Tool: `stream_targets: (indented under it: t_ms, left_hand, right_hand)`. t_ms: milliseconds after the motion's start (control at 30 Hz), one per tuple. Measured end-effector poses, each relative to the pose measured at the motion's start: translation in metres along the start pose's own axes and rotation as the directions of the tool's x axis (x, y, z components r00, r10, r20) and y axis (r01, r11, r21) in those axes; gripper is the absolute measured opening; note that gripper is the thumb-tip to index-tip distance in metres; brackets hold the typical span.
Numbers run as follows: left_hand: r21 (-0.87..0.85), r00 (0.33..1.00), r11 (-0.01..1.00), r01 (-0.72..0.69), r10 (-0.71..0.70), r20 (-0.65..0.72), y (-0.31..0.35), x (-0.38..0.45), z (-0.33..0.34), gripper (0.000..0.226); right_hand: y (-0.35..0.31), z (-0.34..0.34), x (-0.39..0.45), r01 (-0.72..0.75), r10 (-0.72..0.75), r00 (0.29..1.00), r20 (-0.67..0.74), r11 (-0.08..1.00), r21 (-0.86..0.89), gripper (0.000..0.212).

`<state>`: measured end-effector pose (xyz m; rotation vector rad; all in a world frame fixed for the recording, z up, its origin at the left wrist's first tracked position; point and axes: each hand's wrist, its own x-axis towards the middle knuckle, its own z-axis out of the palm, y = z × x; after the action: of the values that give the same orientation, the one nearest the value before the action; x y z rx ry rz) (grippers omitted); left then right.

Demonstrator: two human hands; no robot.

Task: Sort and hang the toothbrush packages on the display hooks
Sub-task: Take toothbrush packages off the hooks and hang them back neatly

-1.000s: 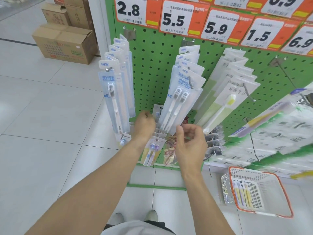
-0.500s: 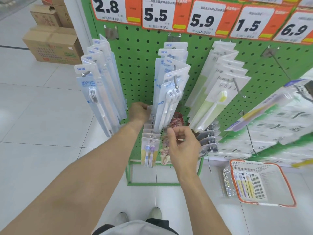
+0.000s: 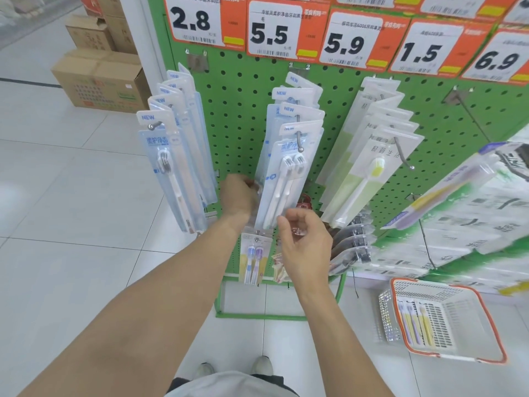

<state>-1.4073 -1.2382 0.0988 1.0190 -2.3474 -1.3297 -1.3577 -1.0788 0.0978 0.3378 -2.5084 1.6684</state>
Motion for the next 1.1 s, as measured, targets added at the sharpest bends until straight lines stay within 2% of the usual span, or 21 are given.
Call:
stream_targets:
  t_ms: [167, 400, 533, 767, 833, 967, 1100]
  left_hand:
    - [-0.024, 0.999, 1.0, -0.015, 0.014, -0.043, -0.011, 0.007, 0.002, 0.017]
    - [0.005, 0.989, 0.999, 0.037, -0.036, -0.141, -0.009, -0.007, -0.007, 0.049]
    - [0.001, 0.992, 0.999, 0.043, -0.042, -0.119, -0.007, -0.02, -0.011, 0.033]
    - [0.021, 0.981, 0.999, 0.035, -0.031, -0.19, -0.018, -0.042, -0.008, 0.011]
    - [0.081, 0.981, 0.996, 0.024, -0.007, -0.195, -0.019, -0.05, -0.009, 0.009]
    - [0.139, 0.969, 0.986, -0.087, 0.116, -0.217, -0.022, -0.067, -0.012, 0.007]
    - [0.105, 0.961, 0.983, -0.151, 0.171, -0.218, -0.024, -0.083, -0.022, 0.01]
  right_hand:
    - [-0.002, 0.002, 0.001, -0.013, 0.013, 1.0, 0.008, 1.0, -0.01, 0.017]
    - [-0.011, 0.007, 0.006, -0.049, 0.049, 0.999, -0.014, 0.999, -0.024, 0.033]
    - [-0.015, 0.011, 0.007, -0.036, 0.036, 0.999, -0.028, 0.999, 0.009, 0.026]
    - [-0.016, 0.015, 0.007, 0.012, -0.012, 0.998, -0.056, 1.0, -0.008, 0.018]
    - [-0.016, 0.015, 0.007, 0.016, -0.016, 0.998, -0.059, 1.0, -0.005, 0.017]
    - [-0.017, 0.016, 0.007, 0.02, -0.02, 0.998, -0.066, 1.0, 0.008, 0.017]
    - [-0.016, 0.016, 0.006, 0.026, -0.024, 0.997, -0.074, 0.999, 0.021, 0.016]
